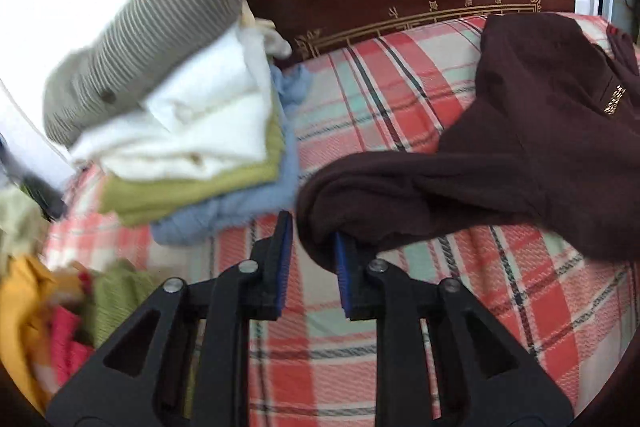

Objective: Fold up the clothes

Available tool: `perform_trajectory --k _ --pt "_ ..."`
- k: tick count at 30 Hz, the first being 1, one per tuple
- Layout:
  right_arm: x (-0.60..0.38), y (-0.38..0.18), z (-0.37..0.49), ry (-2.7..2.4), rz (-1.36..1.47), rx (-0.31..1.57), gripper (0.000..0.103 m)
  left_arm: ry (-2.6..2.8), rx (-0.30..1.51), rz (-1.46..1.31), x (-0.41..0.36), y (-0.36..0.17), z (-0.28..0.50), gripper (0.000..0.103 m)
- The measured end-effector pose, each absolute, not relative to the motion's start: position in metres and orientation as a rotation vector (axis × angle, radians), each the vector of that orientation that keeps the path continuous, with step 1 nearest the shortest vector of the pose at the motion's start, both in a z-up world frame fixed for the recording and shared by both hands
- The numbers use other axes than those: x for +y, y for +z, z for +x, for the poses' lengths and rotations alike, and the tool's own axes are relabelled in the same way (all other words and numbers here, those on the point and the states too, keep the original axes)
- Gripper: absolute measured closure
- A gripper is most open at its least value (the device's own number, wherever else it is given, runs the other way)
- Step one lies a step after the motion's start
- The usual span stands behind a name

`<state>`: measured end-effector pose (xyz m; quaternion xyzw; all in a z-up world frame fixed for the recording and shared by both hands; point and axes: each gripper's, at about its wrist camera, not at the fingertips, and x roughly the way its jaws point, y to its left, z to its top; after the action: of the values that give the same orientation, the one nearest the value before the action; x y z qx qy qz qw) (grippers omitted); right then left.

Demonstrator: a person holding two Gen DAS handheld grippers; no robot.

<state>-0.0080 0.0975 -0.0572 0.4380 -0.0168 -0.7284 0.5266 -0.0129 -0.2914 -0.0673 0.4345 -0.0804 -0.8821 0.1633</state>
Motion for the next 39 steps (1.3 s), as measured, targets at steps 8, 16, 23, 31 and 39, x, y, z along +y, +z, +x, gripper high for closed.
perform_trajectory --k 8,16,23,31,39 --pt "0.039 -0.102 0.028 -1.587 1.151 -0.001 0.086 -2.738 0.384 1.268 -0.294 -0.054 0.031 0.035" --pt "0.020 -0.100 0.034 -1.533 1.121 -0.027 0.086 -2.961 0.667 1.540 -0.252 -0.080 0.029 0.018" --pt "0.010 -0.109 0.035 -1.528 1.154 -0.007 0.086 -2.803 0.894 1.514 -0.262 -0.112 -0.026 0.018" --pt "-0.004 -0.113 0.030 -1.527 1.165 -0.004 0.086 -2.689 0.928 1.385 -0.296 -0.112 -0.042 0.096" --pt "-0.053 -0.101 0.028 -1.468 1.099 0.024 0.086 -2.757 0.815 1.151 -0.328 -0.053 -0.041 0.096"
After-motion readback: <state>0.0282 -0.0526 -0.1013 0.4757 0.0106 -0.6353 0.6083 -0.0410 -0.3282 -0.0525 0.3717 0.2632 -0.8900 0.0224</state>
